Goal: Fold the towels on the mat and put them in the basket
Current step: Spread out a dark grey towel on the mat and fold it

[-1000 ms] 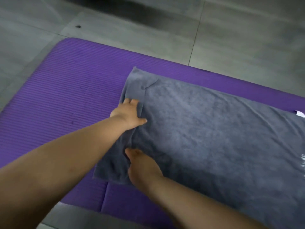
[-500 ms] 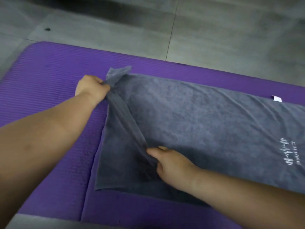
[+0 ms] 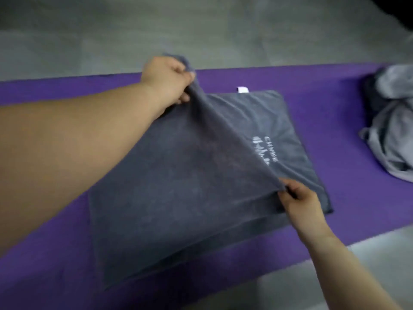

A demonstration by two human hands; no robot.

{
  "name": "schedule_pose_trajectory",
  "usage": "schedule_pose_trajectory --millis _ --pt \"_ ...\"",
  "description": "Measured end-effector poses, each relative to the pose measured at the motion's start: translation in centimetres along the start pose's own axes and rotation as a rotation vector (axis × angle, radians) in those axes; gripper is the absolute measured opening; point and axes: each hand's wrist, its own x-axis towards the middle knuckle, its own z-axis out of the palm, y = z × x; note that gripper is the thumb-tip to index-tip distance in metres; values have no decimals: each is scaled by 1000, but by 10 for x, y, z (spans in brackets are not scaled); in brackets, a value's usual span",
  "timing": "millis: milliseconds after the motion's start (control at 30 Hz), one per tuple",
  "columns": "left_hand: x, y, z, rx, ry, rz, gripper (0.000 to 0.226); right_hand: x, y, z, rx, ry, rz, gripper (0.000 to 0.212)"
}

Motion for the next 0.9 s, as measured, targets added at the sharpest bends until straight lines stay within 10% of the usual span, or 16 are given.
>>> schedule_pose_trajectory --millis 233,367,567,767,900 --pt "-96 -34 97 262 -610 159 40 50 72 -77 25 302 247 25" --pt "-159 -119 71 638 -556 562 48 60 98 -79 -49 312 341 16" --pt "-187 -176 49 837 -705 657 93 44 103 -85 36 280 447 9" --pt "-192 -184 52 744 -495 891 33 37 108 -86 23 405 536 21" --pt "-199 -190 47 754 -373 938 37 33 104 -83 -334 304 490 25"
